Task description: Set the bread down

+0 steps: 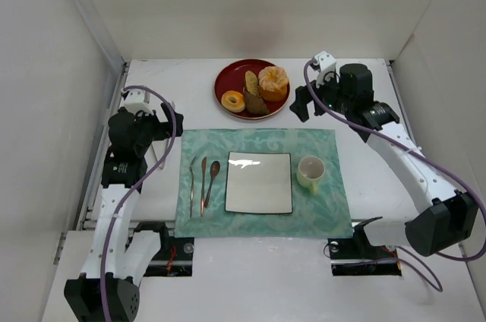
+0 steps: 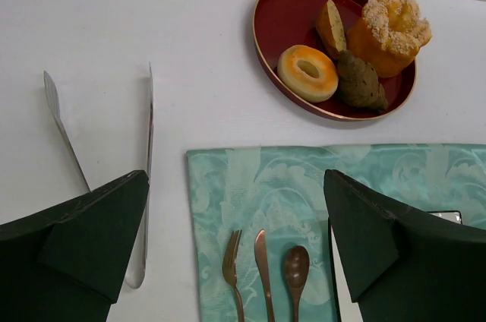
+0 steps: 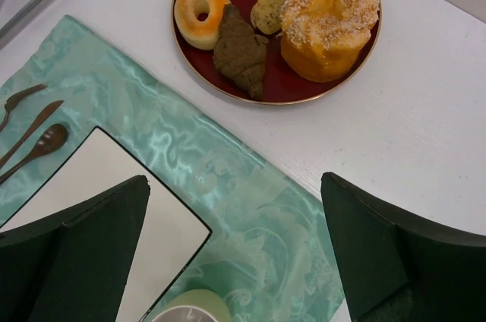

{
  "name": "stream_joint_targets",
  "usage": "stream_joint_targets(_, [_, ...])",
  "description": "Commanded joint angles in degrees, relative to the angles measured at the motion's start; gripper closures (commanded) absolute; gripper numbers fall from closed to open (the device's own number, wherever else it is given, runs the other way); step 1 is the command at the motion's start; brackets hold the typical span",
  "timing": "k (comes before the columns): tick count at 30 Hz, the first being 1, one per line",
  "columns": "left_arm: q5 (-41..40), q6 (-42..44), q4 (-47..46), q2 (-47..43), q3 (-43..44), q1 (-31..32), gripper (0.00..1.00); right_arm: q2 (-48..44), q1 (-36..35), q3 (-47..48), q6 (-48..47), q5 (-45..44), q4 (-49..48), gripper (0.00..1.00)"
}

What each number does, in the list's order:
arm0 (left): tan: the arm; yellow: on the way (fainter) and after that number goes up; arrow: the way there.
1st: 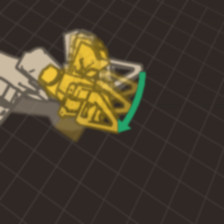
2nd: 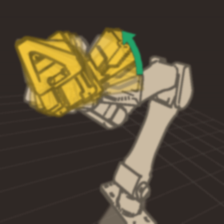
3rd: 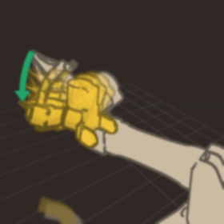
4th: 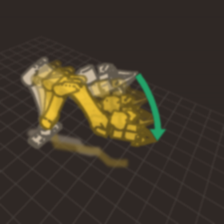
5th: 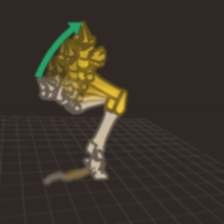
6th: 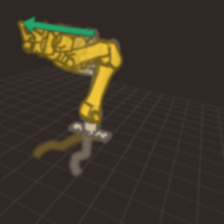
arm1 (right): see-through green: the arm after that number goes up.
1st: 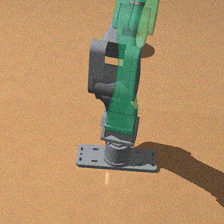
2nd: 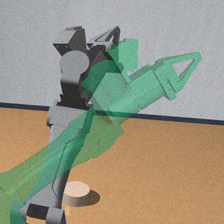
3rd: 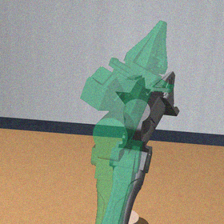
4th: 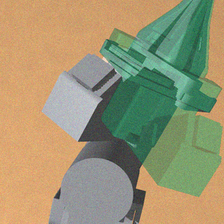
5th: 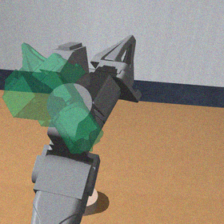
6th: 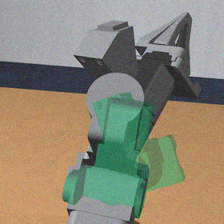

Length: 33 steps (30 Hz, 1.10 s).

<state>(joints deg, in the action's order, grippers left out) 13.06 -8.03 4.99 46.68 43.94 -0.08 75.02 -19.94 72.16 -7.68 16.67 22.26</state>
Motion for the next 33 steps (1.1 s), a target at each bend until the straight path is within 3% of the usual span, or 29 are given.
stream_joint_targets(1, [-0.2, -0.5, -1.8, -1.1, 0.0, 0.3, 0.0, -2.6, -0.2, 0.2, 0.4, 2.2, -2.7, 0.0])
stream_joint_targets(13, [-12.9, 1.3, 1.3, 7.2, 2.9, 0.3, 0.0, -3.3, -0.2, 0.2, -3.0, 4.2, -0.5, 0.0])
stream_joint_targets(28, [-28.4, 2.9, 7.2, 27.7, 8.6, 3.3, 0.0, -5.4, -0.2, 0.2, -3.5, 8.4, 0.6, 0.0])
stream_joint_targets(33, [-29.1, 2.9, 6.2, 31.8, 9.1, 2.8, 0.0, -5.9, -0.2, 0.2, -3.5, 8.9, 0.6, 0.0])
